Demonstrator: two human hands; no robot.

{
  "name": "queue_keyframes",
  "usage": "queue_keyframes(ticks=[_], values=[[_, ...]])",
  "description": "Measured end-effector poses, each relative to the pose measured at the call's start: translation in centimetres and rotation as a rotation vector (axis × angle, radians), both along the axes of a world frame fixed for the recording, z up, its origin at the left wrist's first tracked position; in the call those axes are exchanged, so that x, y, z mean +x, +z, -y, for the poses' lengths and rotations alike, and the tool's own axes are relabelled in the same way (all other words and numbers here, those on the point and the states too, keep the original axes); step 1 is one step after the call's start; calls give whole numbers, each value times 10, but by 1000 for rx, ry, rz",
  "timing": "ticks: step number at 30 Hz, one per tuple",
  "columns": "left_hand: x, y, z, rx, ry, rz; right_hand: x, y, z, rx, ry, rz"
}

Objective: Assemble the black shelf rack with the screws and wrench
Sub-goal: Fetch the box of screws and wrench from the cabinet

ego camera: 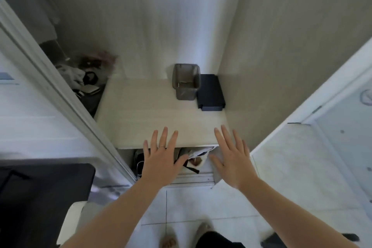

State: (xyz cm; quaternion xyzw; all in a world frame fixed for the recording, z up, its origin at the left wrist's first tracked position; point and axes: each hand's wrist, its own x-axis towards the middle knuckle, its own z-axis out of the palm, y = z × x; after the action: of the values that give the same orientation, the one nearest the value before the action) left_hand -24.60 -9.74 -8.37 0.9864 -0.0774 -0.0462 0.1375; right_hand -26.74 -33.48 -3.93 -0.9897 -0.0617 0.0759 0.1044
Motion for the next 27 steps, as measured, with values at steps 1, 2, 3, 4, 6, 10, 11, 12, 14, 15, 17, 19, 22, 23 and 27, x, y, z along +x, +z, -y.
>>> queue_keyframes(ticks=[1,2,3,4,6,10,11,12,14,15,17,19,22,23,27], values=[[13,-3,-4,-12,24,-29,18,-5,-5,6,2,-7],[23,-6,-5,-20,41,-53,33,-8,-8,10,-1,-7],[31,-7,-5,-23,49,-72,44,-10,-8,7,-5,-5],[43,-9,-6,-30,63,-94,60,-13,-10,10,-5,-13],[71,-13,-5,-60,89,-145,95,-19,-12,36,-14,-38],[141,-16,2,-172,157,-256,178,-27,-10,169,-62,-77],[158,-17,5,-221,184,-284,198,-30,-10,221,-85,-95],[176,-18,9,-291,214,-320,218,-33,-11,281,-113,-121],[212,-23,14,-494,297,-392,256,-40,-13,409,-183,-175],[229,-27,17,-581,351,-416,274,-44,-14,470,-218,-201],[263,-34,22,-689,476,-436,310,-53,-18,573,-295,-248],[293,-43,27,-772,594,-441,340,-62,-20,645,-401,-300],[330,-59,34,-859,707,-476,379,-79,-20,717,-514,-411],[344,-64,36,-880,725,-494,392,-86,-19,736,-548,-430],[394,-87,37,-956,811,-541,435,-110,-16,755,-647,-460]])
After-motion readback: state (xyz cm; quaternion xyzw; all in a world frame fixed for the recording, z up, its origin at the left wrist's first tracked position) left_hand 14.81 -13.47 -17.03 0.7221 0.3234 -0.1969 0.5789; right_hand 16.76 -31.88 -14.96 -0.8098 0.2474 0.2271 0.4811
